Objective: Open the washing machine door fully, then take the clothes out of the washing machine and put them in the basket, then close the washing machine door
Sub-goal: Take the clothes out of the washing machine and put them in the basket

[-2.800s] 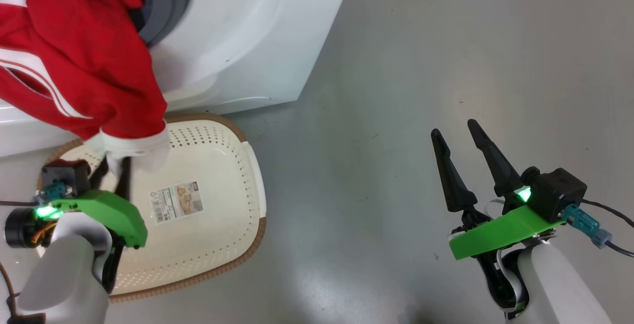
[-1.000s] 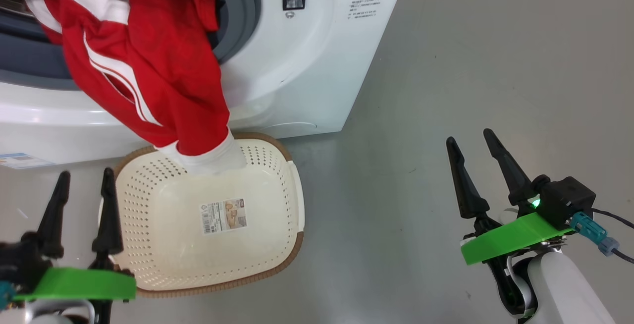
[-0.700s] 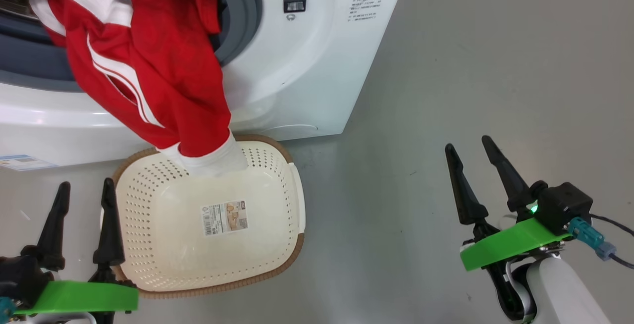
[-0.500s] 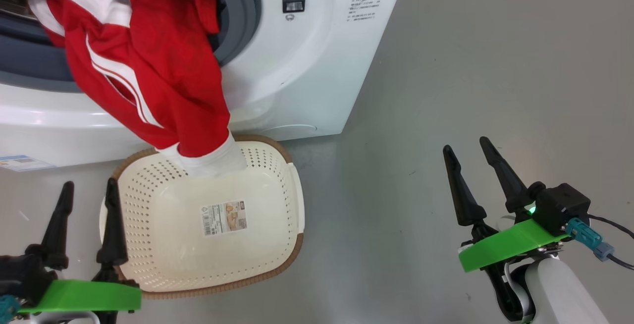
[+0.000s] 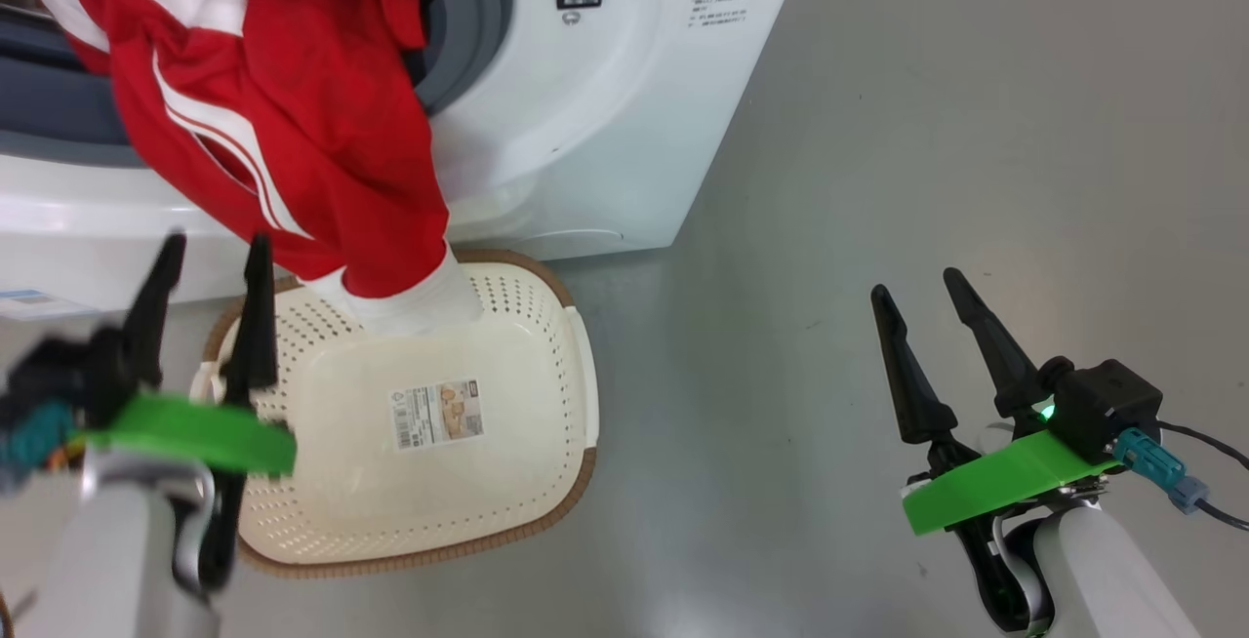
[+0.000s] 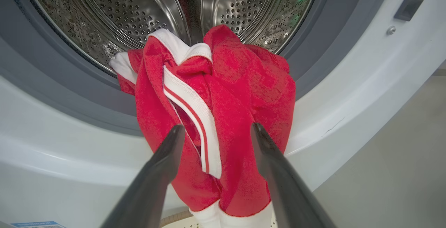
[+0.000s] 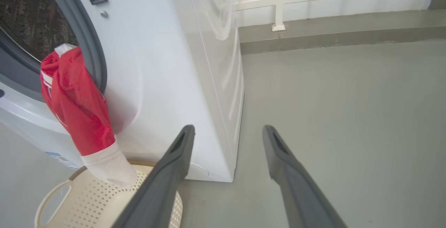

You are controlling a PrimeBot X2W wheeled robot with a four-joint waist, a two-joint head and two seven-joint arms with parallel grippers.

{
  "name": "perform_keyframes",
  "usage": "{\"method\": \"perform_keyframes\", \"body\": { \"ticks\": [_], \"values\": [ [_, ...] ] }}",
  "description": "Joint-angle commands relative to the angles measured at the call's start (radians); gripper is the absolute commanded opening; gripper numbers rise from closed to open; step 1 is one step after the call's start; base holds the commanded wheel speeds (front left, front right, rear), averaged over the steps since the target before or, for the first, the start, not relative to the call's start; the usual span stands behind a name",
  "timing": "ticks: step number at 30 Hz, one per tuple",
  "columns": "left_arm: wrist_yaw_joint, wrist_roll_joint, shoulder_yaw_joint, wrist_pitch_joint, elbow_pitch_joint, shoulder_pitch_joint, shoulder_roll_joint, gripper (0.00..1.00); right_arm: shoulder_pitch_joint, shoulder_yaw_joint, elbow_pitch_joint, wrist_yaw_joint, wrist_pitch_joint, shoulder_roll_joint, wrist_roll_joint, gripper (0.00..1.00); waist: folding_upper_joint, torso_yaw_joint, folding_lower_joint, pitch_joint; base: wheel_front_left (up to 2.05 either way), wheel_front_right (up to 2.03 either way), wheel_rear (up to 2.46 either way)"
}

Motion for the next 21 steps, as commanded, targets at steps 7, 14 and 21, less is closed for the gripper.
{"method": "perform_keyframes", "body": {
  "ticks": [7, 14, 21],
  "values": [
    [-0.006, -0.023, -0.023, 0.052, 0.145, -0.251, 0.089, 1.00, -0.022, 0.031, -0.029, 0.005, -0.006, 0.001, 0.007, 1.00, 0.0000, -0.017, 0.0000, 0.033, 0.00, 0.00, 0.00],
    [-0.006, -0.040, -0.126, 0.097, 0.282, -0.432, 0.132, 1.00, -0.034, 0.035, -0.034, 0.005, -0.006, 0.001, 0.017, 1.00, 0.0000, -0.030, 0.0000, 0.057, 0.00, 0.00, 0.00],
    [-0.006, -0.085, -0.221, 0.116, 0.425, -0.572, 0.152, 1.00, -0.050, 0.043, -0.037, 0.005, -0.006, 0.001, 0.028, 1.00, 0.0000, -0.046, 0.0000, 0.079, 0.00, 0.00, 0.00]
  ]
}}
